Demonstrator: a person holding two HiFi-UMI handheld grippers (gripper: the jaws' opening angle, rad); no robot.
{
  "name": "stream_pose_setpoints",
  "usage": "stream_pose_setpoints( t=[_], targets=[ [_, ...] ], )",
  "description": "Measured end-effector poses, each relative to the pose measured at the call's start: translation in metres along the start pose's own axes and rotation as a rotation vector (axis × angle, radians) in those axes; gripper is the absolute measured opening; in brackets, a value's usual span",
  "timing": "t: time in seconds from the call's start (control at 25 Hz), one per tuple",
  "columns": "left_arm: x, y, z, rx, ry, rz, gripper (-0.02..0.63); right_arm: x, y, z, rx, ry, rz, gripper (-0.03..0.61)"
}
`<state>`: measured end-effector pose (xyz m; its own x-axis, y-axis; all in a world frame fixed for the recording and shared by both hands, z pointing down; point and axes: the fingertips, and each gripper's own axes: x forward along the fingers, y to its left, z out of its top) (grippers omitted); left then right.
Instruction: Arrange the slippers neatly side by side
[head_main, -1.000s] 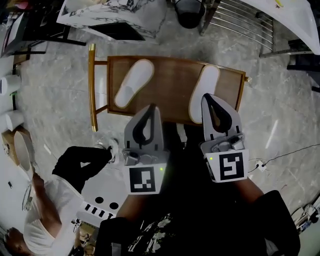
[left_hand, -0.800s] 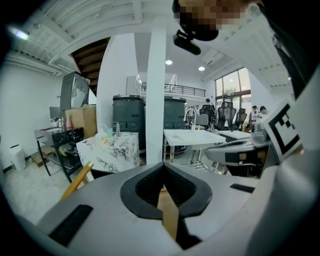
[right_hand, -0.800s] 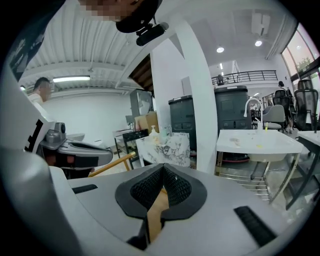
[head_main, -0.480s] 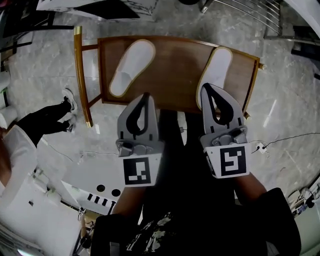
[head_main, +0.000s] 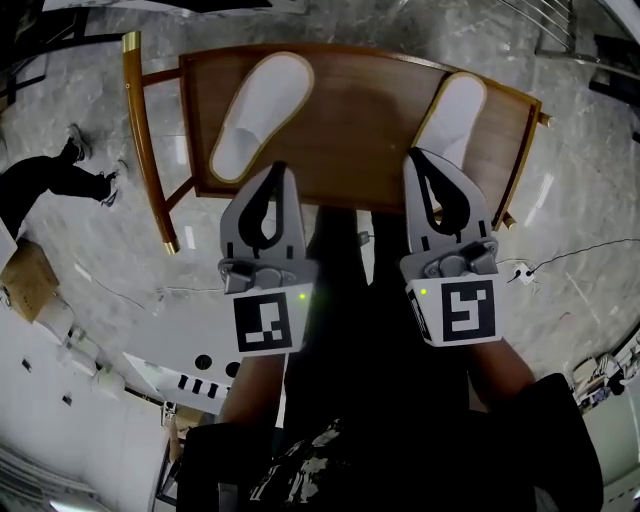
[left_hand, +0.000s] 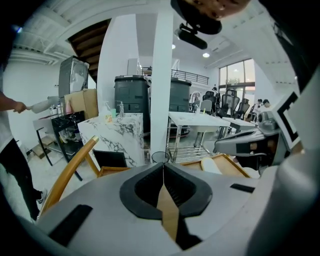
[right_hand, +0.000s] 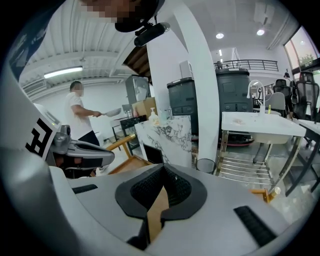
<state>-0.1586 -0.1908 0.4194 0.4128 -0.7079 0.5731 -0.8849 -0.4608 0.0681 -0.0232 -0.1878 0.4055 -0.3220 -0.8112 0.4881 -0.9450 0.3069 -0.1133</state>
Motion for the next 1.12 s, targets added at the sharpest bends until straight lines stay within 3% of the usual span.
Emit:
stream_pose_setpoints(
  t=[0.32,0.4,0.48,1.12],
  targets=[
    [0.016,0.029,-0.028,-0.020,0.056,0.002,0.006,0.016,0.003,-0.007,0.014,0.020,-0.021,-0.003],
    [0.019,0.036,-0.037,-0.015,0.083,0.004,0.078,0.020,0.007,-0.009,0.013,0.024,-0.016,-0.003],
    [0.023,0.041,-0.044,-0.003,0.106,0.003,0.094,0.023,0.009,-0.010,0.013,0.025,-0.013,-0.003],
    [0.066,0.066,-0.085,0.220,0.299,-0.040,0.189,0.034,0.012,-0.019,0.040,0.041,-0.023,-0.003]
  ],
)
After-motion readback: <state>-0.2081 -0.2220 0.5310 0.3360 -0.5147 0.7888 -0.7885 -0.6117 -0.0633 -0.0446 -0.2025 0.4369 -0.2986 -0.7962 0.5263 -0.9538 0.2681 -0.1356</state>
